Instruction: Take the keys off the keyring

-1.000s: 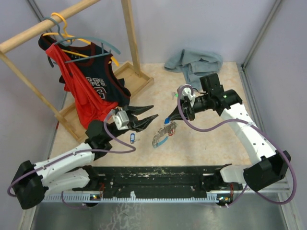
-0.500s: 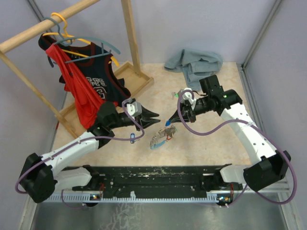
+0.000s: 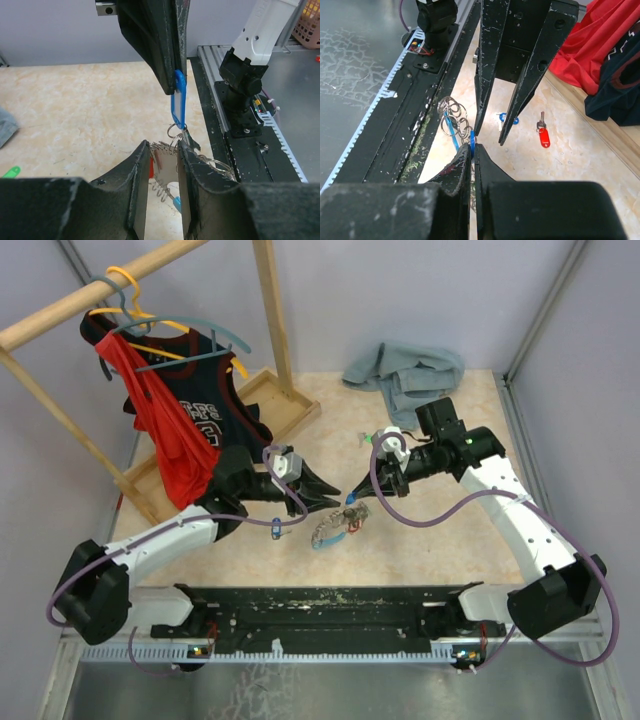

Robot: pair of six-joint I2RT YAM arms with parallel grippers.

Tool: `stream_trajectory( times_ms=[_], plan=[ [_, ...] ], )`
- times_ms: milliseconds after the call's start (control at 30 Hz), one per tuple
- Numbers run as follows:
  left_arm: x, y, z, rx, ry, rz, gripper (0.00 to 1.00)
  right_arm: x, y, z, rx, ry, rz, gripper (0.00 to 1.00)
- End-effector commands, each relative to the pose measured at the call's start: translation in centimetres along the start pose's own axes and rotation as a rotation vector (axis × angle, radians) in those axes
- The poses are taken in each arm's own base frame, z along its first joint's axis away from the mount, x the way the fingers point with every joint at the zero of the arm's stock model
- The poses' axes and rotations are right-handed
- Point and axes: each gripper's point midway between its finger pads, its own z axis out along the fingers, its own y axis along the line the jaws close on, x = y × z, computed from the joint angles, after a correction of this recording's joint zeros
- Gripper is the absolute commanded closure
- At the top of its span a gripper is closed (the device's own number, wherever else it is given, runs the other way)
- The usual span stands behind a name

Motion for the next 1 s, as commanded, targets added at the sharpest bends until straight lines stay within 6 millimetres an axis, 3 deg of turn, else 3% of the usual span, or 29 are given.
stream_trajectory(
  times_ms=[0,300,967],
  plan=[
    [-0.5,-0.6,0.3,0.053,-0.036,0.024,0.67,-3.5,0.4,-0.4,-0.009,-0.07,-0.117,1.0],
    [0.2,0.1,1.1,0.043,-0.022,0.019,0.69,-3.4,0.5,-0.3,-0.016,-0.077,-0.113,1.0],
    [1.5,-1.4,2.5,0.122,0.017,-0.003,0.67,-3.4,0.5,-0.3,-0.016,-0.078,-0.114,1.0]
  ],
)
